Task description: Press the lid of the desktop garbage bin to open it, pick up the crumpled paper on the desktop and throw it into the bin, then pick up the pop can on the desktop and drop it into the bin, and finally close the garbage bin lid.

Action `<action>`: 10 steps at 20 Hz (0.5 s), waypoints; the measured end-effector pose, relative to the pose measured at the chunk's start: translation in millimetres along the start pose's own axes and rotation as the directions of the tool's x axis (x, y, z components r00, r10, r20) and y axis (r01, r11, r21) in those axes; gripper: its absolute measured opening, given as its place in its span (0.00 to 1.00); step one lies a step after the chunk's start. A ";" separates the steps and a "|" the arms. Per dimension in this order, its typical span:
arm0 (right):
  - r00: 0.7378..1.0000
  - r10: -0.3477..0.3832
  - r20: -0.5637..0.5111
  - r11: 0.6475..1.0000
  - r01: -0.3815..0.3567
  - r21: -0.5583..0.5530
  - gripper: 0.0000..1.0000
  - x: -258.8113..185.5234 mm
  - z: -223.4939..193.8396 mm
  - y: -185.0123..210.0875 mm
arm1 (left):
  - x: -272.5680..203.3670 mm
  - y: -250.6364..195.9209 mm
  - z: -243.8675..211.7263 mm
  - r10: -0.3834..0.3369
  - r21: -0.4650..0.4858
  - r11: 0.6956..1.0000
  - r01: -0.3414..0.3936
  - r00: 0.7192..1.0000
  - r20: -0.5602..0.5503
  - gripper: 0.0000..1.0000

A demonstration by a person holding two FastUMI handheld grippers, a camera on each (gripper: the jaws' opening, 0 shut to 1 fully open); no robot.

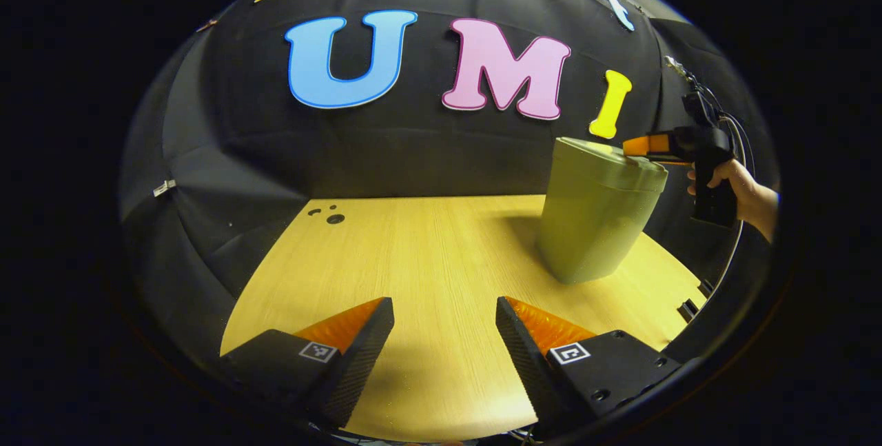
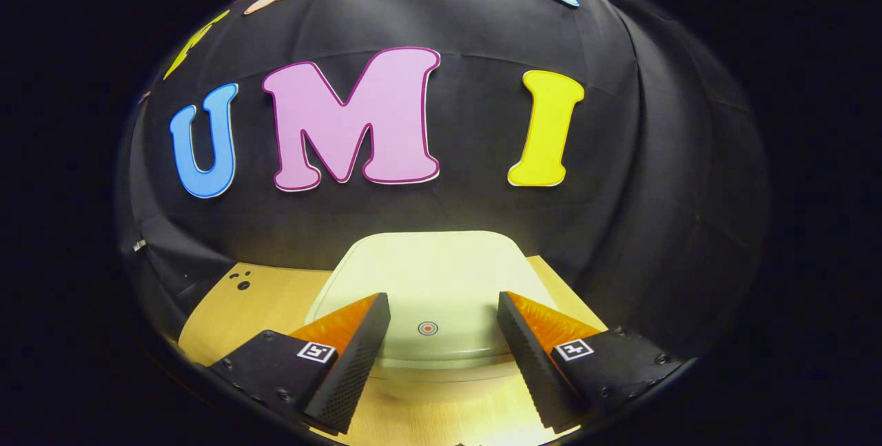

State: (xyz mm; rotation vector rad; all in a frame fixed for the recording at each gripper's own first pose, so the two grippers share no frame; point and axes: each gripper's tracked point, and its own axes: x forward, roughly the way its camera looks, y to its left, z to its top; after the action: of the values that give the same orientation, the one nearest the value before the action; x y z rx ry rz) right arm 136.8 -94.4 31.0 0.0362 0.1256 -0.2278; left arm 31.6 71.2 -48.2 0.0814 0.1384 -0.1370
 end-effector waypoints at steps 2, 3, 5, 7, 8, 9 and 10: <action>1.000 0.001 0.027 1.000 0.000 -0.014 0.99 -16.1 1.9 2.8 | -7.8 3.0 8.6 0.018 -0.005 1.000 -0.018 1.000 0.024 0.96; 0.999 0.013 0.044 1.000 -0.012 -0.013 0.99 -25.4 3.3 7.2 | -12.1 2.8 12.3 0.022 -0.015 1.000 -0.021 0.999 0.035 0.96; 0.996 0.037 0.080 0.999 -0.037 -0.003 0.99 -38.4 9.6 11.9 | -21.7 -0.5 18.6 0.028 -0.037 0.999 -0.026 0.998 0.054 0.96; 0.992 0.053 0.117 0.998 -0.055 0.013 0.99 -58.4 14.4 19.1 | -29.7 -4.4 23.4 0.036 -0.048 0.998 -0.033 0.996 0.077 0.96; 0.990 0.060 0.129 0.998 -0.064 0.024 0.99 -67.2 14.7 22.4 | -33.3 -4.8 25.0 0.046 -0.051 0.998 -0.041 0.995 0.088 0.96; 0.987 0.076 0.143 0.996 -0.081 0.033 0.99 -78.4 14.5 27.8 | -37.4 -6.1 26.2 0.057 -0.057 0.997 -0.052 0.994 0.095 0.96; 0.985 0.083 0.153 0.995 -0.090 0.038 0.99 -87.7 13.4 32.2 | -40.7 -7.8 26.9 0.067 -0.063 0.996 -0.060 0.992 0.105 0.96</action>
State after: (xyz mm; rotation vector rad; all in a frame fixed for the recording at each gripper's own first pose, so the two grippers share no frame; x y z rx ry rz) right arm 61.0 -44.2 56.2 0.0690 -0.0327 -0.1461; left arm -5.9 66.4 -16.4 0.0183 0.0324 -0.0734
